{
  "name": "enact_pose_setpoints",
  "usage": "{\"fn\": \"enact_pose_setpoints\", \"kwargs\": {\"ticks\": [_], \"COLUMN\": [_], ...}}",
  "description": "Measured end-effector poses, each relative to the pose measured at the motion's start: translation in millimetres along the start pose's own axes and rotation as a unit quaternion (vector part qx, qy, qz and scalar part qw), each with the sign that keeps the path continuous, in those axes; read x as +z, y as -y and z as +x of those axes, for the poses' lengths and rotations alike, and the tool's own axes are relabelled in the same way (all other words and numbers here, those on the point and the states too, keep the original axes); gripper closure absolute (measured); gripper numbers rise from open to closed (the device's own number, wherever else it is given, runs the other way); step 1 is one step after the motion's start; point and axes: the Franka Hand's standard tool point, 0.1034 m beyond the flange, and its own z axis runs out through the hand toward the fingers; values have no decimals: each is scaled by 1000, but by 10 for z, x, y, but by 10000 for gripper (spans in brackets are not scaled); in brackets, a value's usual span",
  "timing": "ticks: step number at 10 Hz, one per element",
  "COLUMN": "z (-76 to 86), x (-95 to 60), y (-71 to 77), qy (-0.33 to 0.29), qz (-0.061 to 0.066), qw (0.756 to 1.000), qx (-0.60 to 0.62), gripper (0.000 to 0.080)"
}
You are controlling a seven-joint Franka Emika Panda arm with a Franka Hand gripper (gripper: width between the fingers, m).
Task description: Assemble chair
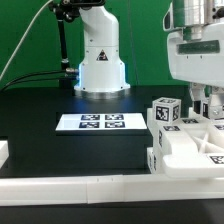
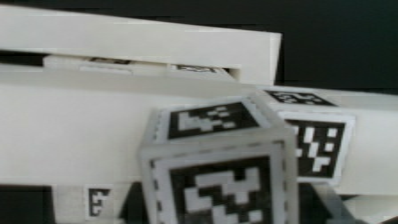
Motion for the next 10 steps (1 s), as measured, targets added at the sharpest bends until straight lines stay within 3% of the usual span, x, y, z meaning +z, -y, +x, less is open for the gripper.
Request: {"fn": "enact_pose_setpoints", "kwargs": {"ticks": [4, 5, 6, 7, 10], "z": [5, -36, -55, -81, -121], "x": [3, 12, 34, 53, 53], "y": [4, 24, 25, 8, 6], "qy": [2, 0, 2, 3, 4], "qz": [0, -1, -1, -2, 0], "qw": [1000, 994, 978, 960, 917], "qx": [-6, -106, -206, -278, -400], "gripper": [515, 342, 342, 187, 151]}}
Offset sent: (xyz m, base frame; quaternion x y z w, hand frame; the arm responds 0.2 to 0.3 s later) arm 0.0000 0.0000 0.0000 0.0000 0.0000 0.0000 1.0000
